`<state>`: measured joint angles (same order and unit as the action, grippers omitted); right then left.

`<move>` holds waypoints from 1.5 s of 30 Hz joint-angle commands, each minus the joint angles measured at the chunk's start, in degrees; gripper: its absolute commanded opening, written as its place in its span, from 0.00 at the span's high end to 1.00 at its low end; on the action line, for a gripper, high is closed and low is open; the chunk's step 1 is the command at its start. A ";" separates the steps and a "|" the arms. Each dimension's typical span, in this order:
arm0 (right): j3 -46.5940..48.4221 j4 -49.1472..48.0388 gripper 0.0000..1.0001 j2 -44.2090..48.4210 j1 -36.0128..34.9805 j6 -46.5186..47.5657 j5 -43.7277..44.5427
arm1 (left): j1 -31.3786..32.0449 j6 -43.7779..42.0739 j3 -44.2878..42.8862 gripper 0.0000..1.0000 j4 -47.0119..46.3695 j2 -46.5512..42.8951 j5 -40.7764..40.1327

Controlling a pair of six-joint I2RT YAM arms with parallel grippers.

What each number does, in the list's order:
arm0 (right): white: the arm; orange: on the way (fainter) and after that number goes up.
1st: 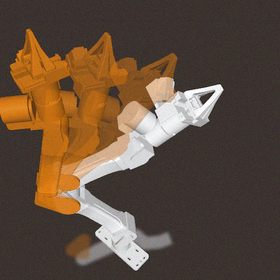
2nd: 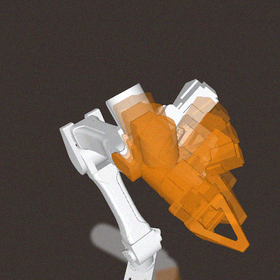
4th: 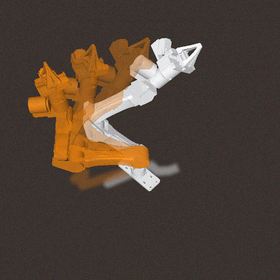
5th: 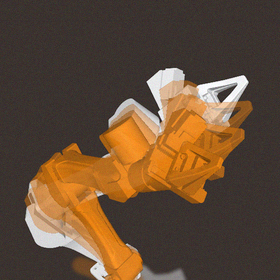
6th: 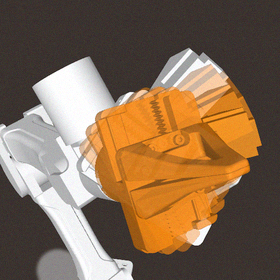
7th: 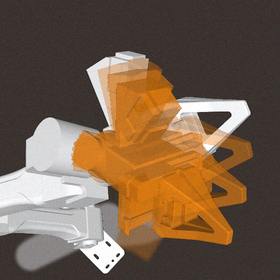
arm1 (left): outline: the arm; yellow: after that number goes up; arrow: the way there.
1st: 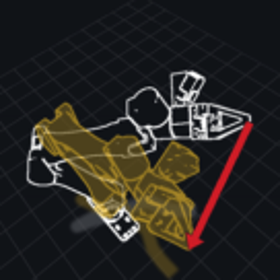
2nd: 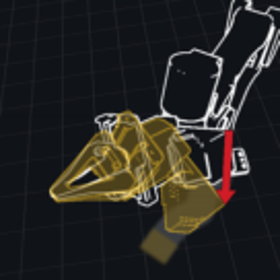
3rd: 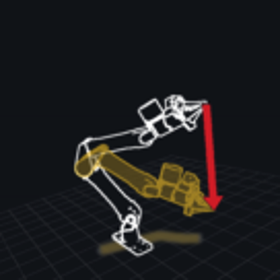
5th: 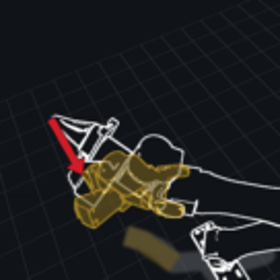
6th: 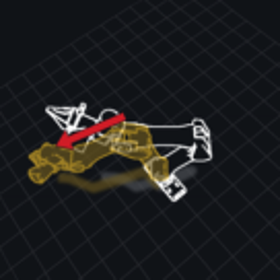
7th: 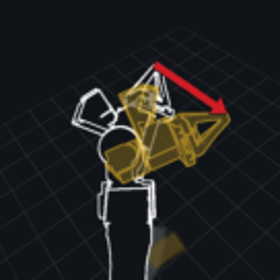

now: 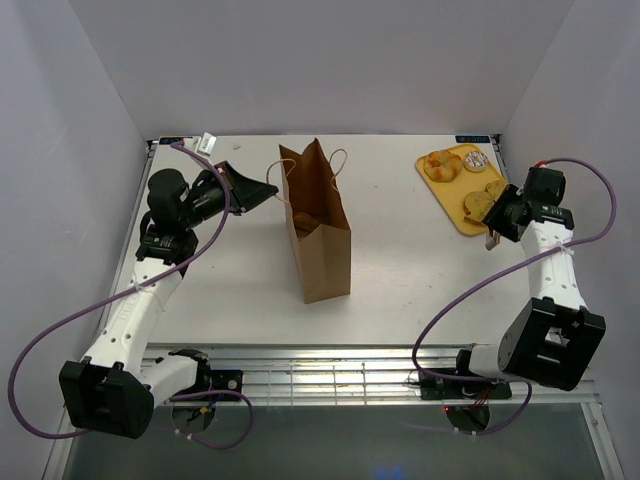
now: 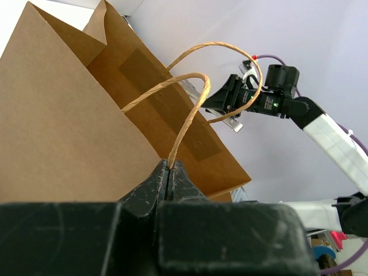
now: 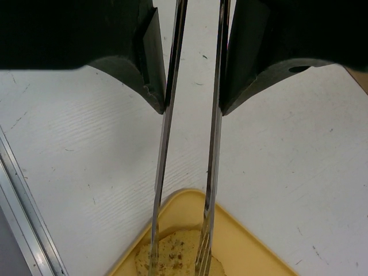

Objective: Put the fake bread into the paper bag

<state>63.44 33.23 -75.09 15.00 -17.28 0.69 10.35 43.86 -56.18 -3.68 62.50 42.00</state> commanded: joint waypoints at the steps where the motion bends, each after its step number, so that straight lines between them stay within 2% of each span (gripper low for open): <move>1: -0.42 -4.49 0.53 -2.07 2.04 1.63 -4.46 | 0.20 -0.44 0.90 1.00 -1.59 -0.01 2.12; 5: -2.09 -6.16 0.53 -3.66 5.64 2.60 -7.01 | 0.20 -0.61 0.99 1.00 -1.94 0.17 2.47; 20: -4.11 -12.22 0.50 -8.41 11.71 3.74 -16.59 | 0.28 -0.35 1.16 1.00 -2.73 -0.01 3.35; 35: -5.08 -13.81 0.53 -11.13 13.56 2.25 -21.96 | 0.29 -0.53 1.51 1.00 -2.21 -0.89 3.44; 38: -5.69 -14.34 0.59 -11.22 13.56 1.55 -22.40 | 0.20 -0.61 1.52 1.00 -2.03 -0.80 3.44; 39: -5.78 -14.42 0.67 -11.13 13.56 1.46 -22.57 | 0.20 -0.61 1.52 1.00 -1.94 -0.80 3.44; 45: -6.40 -15.22 0.85 -9.99 13.56 0.75 -22.31 | 0.28 -0.35 1.78 1.00 -1.94 -0.54 3.88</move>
<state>57.21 20.75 -86.19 28.38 -16.19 -20.32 10.35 43.99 -54.78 -6.02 63.20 44.62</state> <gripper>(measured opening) 0.244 0.077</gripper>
